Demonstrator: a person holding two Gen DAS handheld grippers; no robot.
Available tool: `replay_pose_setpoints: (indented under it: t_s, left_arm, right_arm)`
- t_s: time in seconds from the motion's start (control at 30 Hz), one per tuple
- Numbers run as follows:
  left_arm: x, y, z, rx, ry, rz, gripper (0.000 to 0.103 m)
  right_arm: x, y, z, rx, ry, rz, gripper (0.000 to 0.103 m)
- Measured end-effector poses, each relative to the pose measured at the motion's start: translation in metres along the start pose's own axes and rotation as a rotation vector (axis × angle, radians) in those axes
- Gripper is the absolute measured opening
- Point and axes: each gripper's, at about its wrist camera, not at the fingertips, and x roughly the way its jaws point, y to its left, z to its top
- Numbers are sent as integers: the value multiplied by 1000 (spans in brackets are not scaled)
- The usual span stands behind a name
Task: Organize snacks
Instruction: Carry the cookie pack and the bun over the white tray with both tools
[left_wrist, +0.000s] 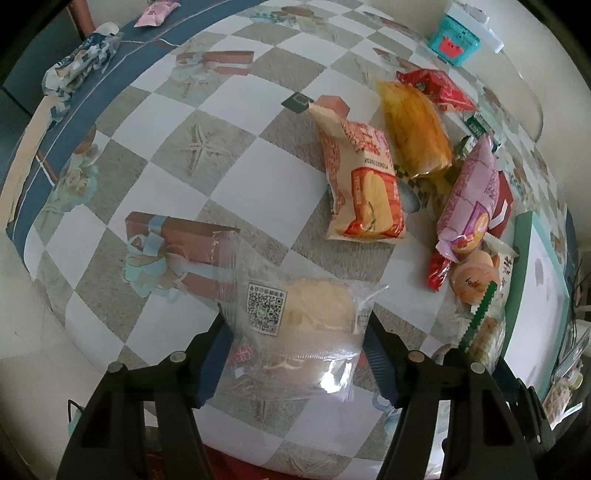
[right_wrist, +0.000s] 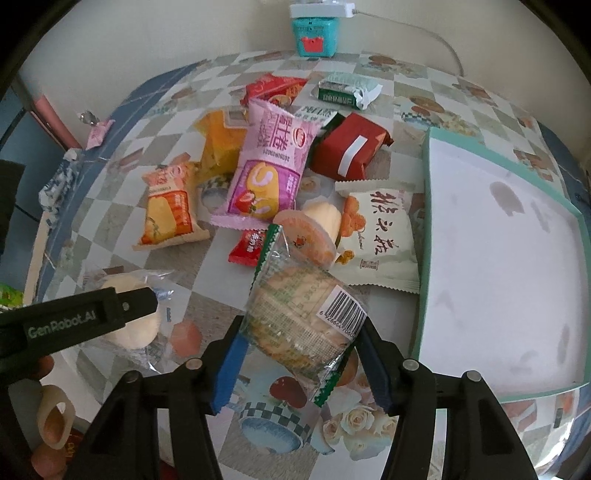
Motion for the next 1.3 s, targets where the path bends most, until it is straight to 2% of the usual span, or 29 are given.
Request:
replay_pose_setpoints:
  t_s: [0.3,0.53,0.87,1.1,1.3]
  left_arm:
    - [-37,0,0,-3,-67,-8,69]
    - [-57,-15,4,34,-108,-14,69]
    - [-79,-95,17,184,-183,-3,69]
    - [-74,-157,17,256,-176,-34,69]
    - [-56,-205,14,328,-160,-30,69]
  right_arm:
    - [-13,0,-3,26,-59,19,62]
    - [-31,-21,4,110,-122,-2,62]
    - [-43,-79,19,310,-159,-114,62]
    - [-44,-144,21,480,-159,-183,62]
    - [-42,-193,20,614,-140,-235,62]
